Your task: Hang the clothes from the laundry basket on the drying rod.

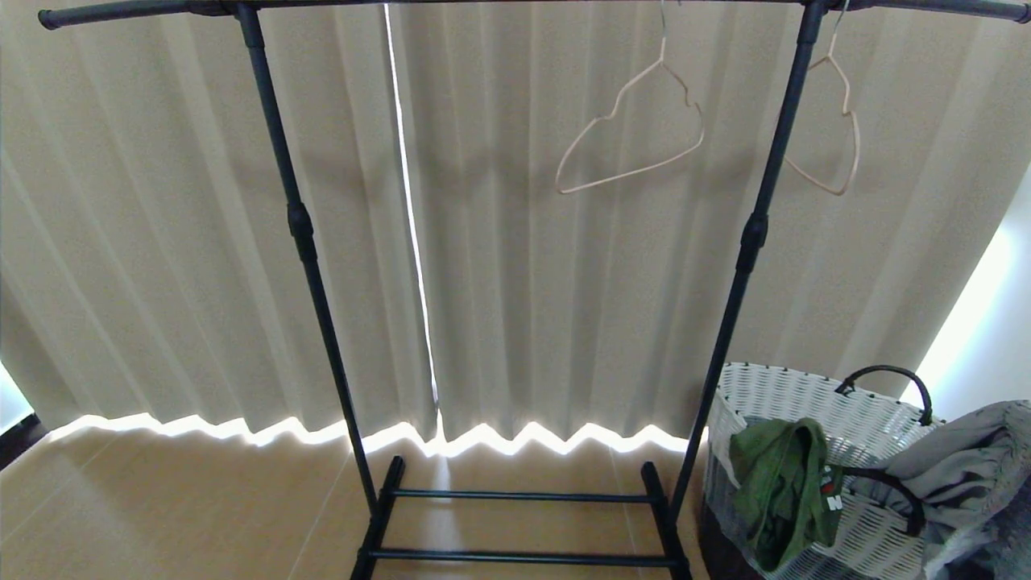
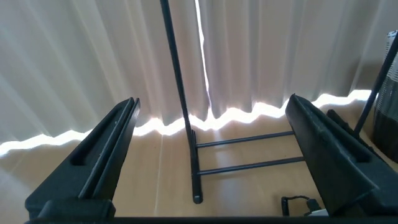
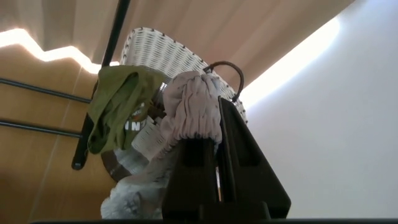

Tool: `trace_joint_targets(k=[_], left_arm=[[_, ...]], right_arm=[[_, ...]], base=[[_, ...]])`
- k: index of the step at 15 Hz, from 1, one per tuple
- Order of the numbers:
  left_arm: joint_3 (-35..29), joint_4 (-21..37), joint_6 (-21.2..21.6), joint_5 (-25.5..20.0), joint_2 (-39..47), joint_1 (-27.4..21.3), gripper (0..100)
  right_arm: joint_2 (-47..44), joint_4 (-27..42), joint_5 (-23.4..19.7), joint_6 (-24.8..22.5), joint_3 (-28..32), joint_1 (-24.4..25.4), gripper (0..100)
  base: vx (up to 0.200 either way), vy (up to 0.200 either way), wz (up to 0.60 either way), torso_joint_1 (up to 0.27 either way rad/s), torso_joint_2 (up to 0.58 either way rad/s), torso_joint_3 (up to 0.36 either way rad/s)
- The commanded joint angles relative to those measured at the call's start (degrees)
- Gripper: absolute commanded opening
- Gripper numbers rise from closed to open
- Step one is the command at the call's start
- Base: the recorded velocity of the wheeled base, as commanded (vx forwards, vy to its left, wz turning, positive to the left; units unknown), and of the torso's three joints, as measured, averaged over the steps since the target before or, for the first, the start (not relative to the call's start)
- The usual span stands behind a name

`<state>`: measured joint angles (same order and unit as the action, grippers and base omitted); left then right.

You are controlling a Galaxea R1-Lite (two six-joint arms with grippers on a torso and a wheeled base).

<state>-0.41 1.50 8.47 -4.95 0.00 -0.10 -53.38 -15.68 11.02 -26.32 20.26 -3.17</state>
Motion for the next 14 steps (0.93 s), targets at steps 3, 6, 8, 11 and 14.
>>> trace_joint_targets(k=[3, 6, 8, 11, 14], left_arm=[[-0.1, 0.0, 0.1, -1.6, 0.1, 0.0, 100], [0.2, -1.3, 0.9, -4.1, 0.0, 0.0, 100], [-1.3, -4.9, 1.1, -7.5, 0.1, 0.0, 100], [-9.4, -4.3, 0.8, -13.7, 6.5, -0.3, 100], [-20.2, -4.7, -0.7, -18.1, 22.9, -3.3, 100]], right_arm=[[-0.2, 1.4, -1.7, 0.8, 3.6, 0.2, 0], [0.6, 7.4, -2.8, 3.4, 8.6, 4.0, 0], [0.9, 15.4, -2.8, 10.2, 14.6, 11.5, 0], [0.4, 20.6, -2.9, 18.5, 19.9, 19.4, 0], [-0.3, 20.5, -6.6, 19.6, 21.3, 22.3, 0]], base=[[0.000, 0.000, 0.00, 0.000, 0.00, 0.000], [0.000, 0.000, 0.00, 0.000, 0.00, 0.000], [0.000, 0.000, 0.00, 0.000, 0.00, 0.000], [0.000, 0.000, 0.00, 0.000, 0.00, 0.000], [0.000, 0.000, 0.00, 0.000, 0.00, 0.000]])
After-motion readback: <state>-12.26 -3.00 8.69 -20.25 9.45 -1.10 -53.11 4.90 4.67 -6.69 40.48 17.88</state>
